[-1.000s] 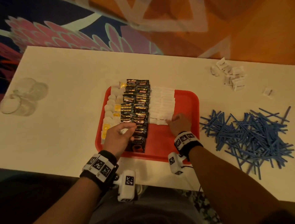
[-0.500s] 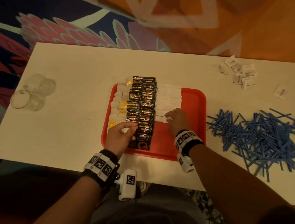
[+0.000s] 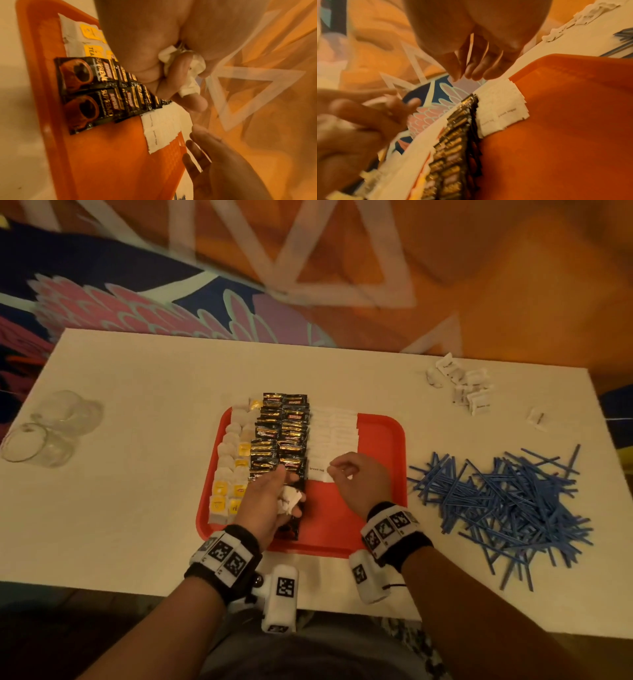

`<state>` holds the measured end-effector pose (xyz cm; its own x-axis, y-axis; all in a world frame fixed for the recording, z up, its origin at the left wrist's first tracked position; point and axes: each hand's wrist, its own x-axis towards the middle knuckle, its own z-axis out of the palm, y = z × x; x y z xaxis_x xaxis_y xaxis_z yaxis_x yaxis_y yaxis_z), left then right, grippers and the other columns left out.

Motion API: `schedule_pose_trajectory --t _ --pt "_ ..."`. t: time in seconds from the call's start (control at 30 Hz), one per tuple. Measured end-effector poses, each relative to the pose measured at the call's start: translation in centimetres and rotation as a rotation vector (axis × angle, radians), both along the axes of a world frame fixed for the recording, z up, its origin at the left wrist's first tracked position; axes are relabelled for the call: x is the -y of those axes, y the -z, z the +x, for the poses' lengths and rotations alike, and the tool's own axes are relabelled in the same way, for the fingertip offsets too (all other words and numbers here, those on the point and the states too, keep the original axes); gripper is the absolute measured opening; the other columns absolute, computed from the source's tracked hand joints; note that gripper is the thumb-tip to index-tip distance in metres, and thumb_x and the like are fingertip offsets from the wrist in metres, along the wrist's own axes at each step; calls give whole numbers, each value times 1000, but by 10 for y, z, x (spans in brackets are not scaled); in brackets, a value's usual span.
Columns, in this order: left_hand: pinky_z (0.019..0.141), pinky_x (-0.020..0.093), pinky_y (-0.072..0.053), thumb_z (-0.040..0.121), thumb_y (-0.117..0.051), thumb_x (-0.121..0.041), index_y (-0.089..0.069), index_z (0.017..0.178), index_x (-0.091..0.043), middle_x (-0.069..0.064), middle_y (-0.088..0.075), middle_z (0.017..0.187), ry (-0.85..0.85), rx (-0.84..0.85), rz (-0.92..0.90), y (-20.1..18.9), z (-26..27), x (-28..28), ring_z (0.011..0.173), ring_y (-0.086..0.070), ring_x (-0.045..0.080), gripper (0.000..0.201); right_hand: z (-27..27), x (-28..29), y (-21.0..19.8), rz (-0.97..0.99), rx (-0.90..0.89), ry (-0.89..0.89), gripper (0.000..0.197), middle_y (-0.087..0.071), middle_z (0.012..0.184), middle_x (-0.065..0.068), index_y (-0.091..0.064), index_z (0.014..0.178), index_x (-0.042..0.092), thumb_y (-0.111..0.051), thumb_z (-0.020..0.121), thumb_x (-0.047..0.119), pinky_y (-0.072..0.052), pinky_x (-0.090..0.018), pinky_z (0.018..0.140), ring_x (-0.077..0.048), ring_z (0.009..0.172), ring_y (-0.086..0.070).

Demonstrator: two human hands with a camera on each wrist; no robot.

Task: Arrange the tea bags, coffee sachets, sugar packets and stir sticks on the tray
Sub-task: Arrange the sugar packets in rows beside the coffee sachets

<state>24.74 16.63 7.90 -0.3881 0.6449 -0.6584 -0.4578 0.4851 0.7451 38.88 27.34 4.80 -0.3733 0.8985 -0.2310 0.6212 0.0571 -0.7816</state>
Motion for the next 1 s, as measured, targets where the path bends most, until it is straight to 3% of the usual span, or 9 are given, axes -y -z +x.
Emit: schedule_pose_trajectory --t 0.13,0.23,0.4,0.47,0.53,0.63,0.7,0.83,1.0 --pt "40 18 -31 106 -41 -40 -57 99 -11 13 -64 76 40 -47 65 -12 18 -13 50 -58 16 34 5 10 -31 -174 -171 -96 10 -70 81 10 -70 79 25 -76 83 32 -45 -11 68 0 76 -61" --pt "52 24 -38 104 -42 -47 -54 106 -14 4 -58 84 63 -145 24 -17 29 -22 65 -54 12 35 12 16 -43 -239 -190 -163 14 -71 76 5 -71 84 19 -79 80 29 -53 -23 71 -11 74 -68" --pt "49 25 -33 98 -53 -49 -59 112 -8 4 -57 82 133 -124 52 -21 44 -29 71 -49 21 44 32 10 -58 -291 -269 -75 12 -68 70 3 -67 79 18 -74 84 11 -52 -20 64 -7 60 -67" --pt "43 21 -32 97 -59 -36 -64 106 -7 0 -66 73 160 -60 110 -27 49 -28 71 -55 22 31 39 5 -61 -284 -274 -4 14 -67 80 0 -64 78 20 -72 87 12 -51 -22 65 -9 64 -63" --pt "37 16 -33 94 -64 -22 -66 102 -7 3 -70 78 137 5 164 -32 55 -28 70 -62 17 17 45 1 -66 -330 -315 82 12 -65 88 -4 -62 81 19 -69 90 14 -50 -20 60 -11 65 -60" --pt "36 15 -35 91 -67 -14 -65 88 -9 5 -67 77 40 51 186 -36 61 -32 59 -60 9 6 52 0 -71 -370 -399 145 8 -65 83 -6 -61 87 14 -66 92 11 -49 -17 57 -11 65 -60" --pt "38 18 -36 92 -68 -19 -66 84 -11 1 -62 70 -10 22 180 -33 63 -38 45 -50 4 12 54 3 -70 -377 -395 132 8 -67 84 -8 -60 87 16 -65 92 12 -51 -21 62 -11 68 -62" --pt "57 29 -39 87 -75 -30 -72 83 -18 -11 -58 61 8 -199 205 -25 61 -47 58 -49 9 13 58 5 -71 -404 -394 146 12 -65 86 -4 -61 88 15 -72 87 13 -52 -24 63 -12 69 -60" --pt "51 25 -37 91 -70 -20 -75 81 -11 0 -64 66 187 -234 255 -34 64 -48 55 -55 11 15 61 -1 -79 -439 -538 168 22 -66 81 0 -64 103 14 -75 84 9 -48 -23 57 -5 62 -61"
